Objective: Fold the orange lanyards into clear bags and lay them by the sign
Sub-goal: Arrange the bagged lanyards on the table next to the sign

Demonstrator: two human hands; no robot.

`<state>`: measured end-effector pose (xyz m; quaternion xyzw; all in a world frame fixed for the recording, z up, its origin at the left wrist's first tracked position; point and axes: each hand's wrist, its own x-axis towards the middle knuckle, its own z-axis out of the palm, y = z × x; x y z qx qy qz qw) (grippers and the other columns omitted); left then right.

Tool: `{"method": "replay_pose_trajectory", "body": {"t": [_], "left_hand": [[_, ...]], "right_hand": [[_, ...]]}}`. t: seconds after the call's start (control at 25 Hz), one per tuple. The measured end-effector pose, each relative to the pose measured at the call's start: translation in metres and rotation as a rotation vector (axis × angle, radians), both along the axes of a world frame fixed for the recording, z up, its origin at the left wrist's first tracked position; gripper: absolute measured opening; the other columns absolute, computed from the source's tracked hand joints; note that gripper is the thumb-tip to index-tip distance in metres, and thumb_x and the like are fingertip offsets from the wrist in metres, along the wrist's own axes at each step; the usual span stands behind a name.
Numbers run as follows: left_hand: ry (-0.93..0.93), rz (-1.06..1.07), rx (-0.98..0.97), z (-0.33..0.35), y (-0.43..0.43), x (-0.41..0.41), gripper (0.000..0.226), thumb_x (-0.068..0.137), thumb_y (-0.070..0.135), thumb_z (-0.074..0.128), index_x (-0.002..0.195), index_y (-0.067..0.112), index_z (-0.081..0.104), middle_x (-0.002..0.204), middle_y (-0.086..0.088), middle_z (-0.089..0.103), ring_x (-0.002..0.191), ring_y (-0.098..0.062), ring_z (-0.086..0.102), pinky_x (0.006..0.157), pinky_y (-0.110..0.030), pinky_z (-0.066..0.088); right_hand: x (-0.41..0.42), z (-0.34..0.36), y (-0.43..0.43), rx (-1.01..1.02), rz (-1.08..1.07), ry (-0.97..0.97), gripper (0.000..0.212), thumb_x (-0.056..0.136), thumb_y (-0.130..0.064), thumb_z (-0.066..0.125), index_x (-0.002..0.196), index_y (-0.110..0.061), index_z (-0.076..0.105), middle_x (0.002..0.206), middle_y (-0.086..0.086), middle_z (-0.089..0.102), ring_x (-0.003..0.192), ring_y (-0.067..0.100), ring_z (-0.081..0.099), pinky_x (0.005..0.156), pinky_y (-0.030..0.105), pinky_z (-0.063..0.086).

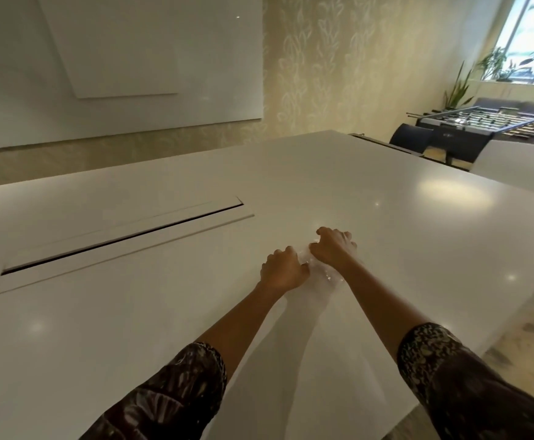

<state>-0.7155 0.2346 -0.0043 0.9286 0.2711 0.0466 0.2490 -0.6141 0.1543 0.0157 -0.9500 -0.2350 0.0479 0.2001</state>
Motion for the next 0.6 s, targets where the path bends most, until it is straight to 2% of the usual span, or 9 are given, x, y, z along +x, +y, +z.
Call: {"method": "replay_pose_trajectory", "body": {"t": [0.12,0.2,0.32,0.4,0.48,0.52,0.6], "left_hand": [[-0.015,-0.063,-0.020,0.000,-0.015,0.007,0.040,0.088,0.037,0.053,0.115,0.008,0.052,0.111,-0.012,0.063,0.104,-0.032,0.060,0.076,-0.033,0.045],[-0.043,-0.132,-0.090,0.003,-0.020,0.010,0.036,0.088,0.033,0.054,0.116,0.011,0.053,0.108,-0.010,0.066,0.102,-0.030,0.062,0.071,-0.029,0.042],[-0.056,-0.166,-0.240,0.007,-0.024,0.014,0.042,0.087,0.037,0.056,0.124,0.018,0.053,0.114,-0.007,0.064,0.105,-0.026,0.060,0.077,-0.029,0.044],[-0.071,-0.145,-0.334,0.006,-0.025,0.015,0.038,0.087,0.037,0.056,0.120,0.018,0.057,0.115,-0.007,0.065,0.106,-0.024,0.060,0.085,-0.033,0.049],[-0.094,-0.113,-0.398,0.003,-0.022,0.013,0.034,0.089,0.036,0.054,0.115,0.015,0.062,0.113,-0.009,0.066,0.103,-0.024,0.062,0.090,-0.037,0.052],[-0.107,-0.097,-0.418,0.002,-0.019,0.011,0.034,0.090,0.036,0.053,0.115,0.013,0.063,0.112,-0.009,0.067,0.103,-0.024,0.062,0.090,-0.037,0.052],[-0.125,-0.066,-0.435,0.001,-0.012,0.007,0.034,0.092,0.037,0.052,0.112,0.013,0.064,0.108,-0.008,0.067,0.100,-0.024,0.063,0.084,-0.033,0.050]], "right_hand": [[0.011,-0.005,-0.020,0.033,-0.041,0.102,0.044,0.087,-0.035,0.051,0.126,-0.014,0.053,0.129,0.011,0.056,0.122,0.032,0.045,0.096,0.042,0.042],[0.013,-0.009,-0.026,0.052,-0.057,0.141,0.049,0.086,-0.042,0.054,0.126,-0.013,0.054,0.128,0.011,0.057,0.118,0.031,0.051,0.089,0.037,0.045],[0.014,-0.011,-0.029,0.098,-0.072,0.170,0.039,0.080,-0.028,0.057,0.116,-0.012,0.059,0.111,0.008,0.060,0.103,0.029,0.057,0.075,0.032,0.044],[0.015,-0.009,-0.028,0.133,-0.070,0.224,0.027,0.073,-0.015,0.054,0.096,-0.010,0.067,0.090,0.005,0.058,0.090,0.028,0.060,0.069,0.031,0.047],[0.013,-0.006,-0.025,0.124,-0.061,0.257,0.016,0.068,-0.010,0.051,0.073,-0.010,0.067,0.075,0.005,0.060,0.075,0.025,0.060,0.061,0.027,0.046],[0.011,-0.006,-0.023,0.126,-0.065,0.267,0.016,0.068,-0.009,0.052,0.070,-0.010,0.067,0.074,0.005,0.062,0.071,0.024,0.059,0.060,0.026,0.046],[0.009,-0.007,-0.017,0.157,-0.073,0.268,0.020,0.072,-0.011,0.055,0.081,-0.009,0.072,0.084,0.007,0.068,0.078,0.023,0.062,0.068,0.028,0.052]]}}
